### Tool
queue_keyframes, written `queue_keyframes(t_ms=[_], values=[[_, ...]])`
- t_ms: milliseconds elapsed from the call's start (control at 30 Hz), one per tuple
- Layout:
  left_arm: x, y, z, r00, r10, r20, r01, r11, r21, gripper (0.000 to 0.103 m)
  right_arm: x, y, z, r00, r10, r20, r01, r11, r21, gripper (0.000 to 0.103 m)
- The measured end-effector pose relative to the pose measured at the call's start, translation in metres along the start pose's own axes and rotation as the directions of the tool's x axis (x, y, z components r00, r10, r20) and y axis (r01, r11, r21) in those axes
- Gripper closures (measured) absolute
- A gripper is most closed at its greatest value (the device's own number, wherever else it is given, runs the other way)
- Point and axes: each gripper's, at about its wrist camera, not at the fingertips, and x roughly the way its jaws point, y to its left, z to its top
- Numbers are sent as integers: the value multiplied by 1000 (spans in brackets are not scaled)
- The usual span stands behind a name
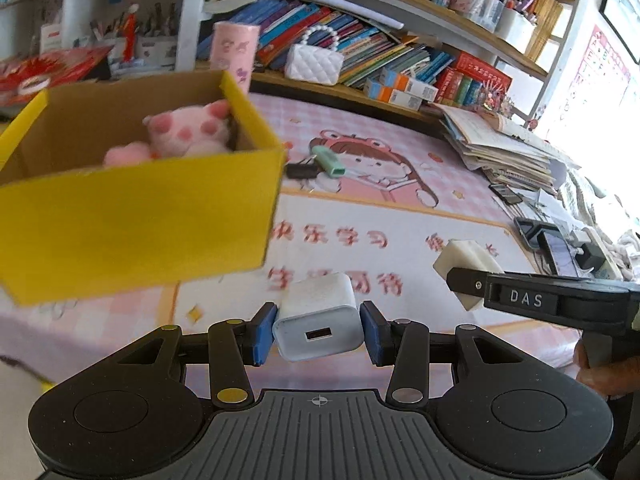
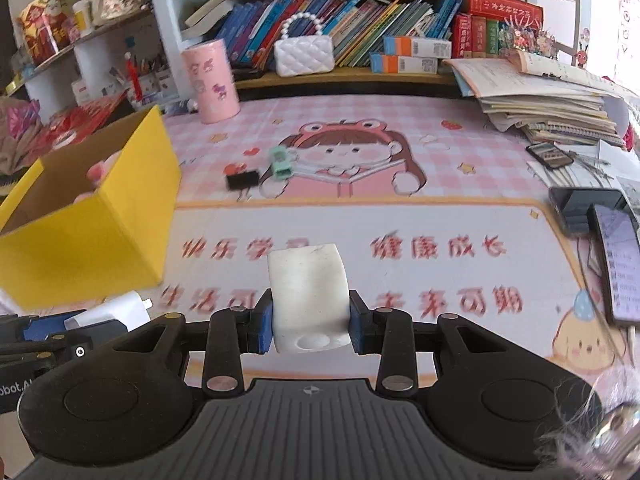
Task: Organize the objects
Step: 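Carry the white charger and white cube with both tools over the yellow box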
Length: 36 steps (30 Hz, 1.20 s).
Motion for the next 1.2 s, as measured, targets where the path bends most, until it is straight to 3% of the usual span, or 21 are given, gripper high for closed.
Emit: queue_keyframes(t_ms=[233,633,1200], values=[[-24,25,-27,1000,15,-27,-16,998,-56,60,-17,34,-30,999,26,-30,-27,998,-48,70],[-70,66,-60,997,71,-14,-72,992,-106,60,-34,101,-66,988,138,-69,-148,975,-166,70],[-108,101,-60,991,114,70,-104,986,-127,60,-51,160,-71,975,223,-24,-221,933,-283,70]])
